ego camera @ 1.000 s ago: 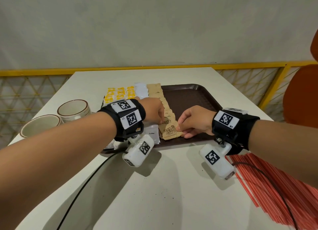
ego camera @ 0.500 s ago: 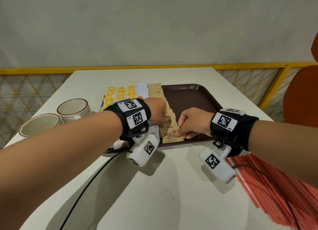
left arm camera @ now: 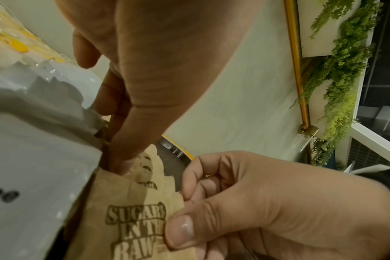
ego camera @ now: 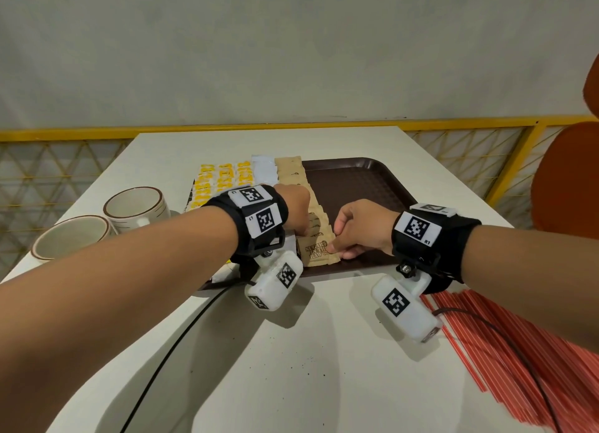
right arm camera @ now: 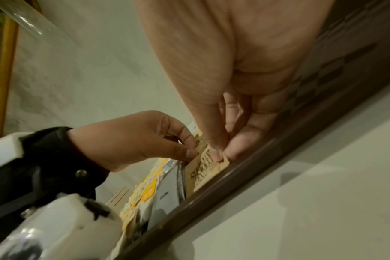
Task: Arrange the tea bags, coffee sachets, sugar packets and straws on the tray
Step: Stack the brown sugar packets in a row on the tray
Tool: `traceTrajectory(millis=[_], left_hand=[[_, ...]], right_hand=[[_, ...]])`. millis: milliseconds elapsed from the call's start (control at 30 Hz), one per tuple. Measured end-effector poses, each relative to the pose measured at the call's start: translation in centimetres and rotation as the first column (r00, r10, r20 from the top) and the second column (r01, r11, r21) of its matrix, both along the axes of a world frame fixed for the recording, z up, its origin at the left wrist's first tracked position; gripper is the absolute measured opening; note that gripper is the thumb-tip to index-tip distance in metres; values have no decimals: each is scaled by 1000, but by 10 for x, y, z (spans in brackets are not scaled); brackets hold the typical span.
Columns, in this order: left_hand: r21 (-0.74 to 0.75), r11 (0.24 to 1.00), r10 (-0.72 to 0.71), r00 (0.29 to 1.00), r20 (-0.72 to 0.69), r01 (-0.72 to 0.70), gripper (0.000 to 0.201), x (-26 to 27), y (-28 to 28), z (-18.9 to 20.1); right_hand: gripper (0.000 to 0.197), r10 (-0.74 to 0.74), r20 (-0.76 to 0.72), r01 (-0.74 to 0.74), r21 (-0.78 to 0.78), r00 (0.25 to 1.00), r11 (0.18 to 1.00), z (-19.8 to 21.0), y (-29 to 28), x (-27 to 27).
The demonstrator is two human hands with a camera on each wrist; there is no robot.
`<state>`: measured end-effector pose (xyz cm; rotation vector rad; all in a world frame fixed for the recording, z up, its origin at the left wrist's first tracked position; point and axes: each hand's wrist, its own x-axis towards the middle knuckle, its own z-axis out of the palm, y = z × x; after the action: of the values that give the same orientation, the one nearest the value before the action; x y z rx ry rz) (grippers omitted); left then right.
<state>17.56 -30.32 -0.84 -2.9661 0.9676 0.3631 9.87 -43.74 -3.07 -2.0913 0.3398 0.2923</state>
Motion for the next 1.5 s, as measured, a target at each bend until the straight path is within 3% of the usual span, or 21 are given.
traceTrajectory(millis=[200, 400, 800, 1033, 1500], left_hand=[[-92, 995, 25, 996, -81, -33, 26, 8, 5, 4], [-257, 957, 120, 990, -77, -136, 25, 24, 26, 21], [-241, 960, 140, 989, -38, -145, 22, 36, 18, 8], [-212, 967, 141, 990, -27, -144, 17, 51, 12, 6], [-94, 990, 102, 995, 4, -101, 21, 60, -2, -5]], right_hand=[[26, 18, -42, -17, 22, 999, 1000, 3, 0, 0], [8, -86, 82, 80, 77, 993, 994, 8, -11, 8], [14, -57, 69, 57, 6, 996, 998, 4, 0, 27], [15, -138, 109, 135, 35, 984, 990, 6, 2, 37], [19, -32, 22, 32, -10, 999, 999, 9, 3, 41]])
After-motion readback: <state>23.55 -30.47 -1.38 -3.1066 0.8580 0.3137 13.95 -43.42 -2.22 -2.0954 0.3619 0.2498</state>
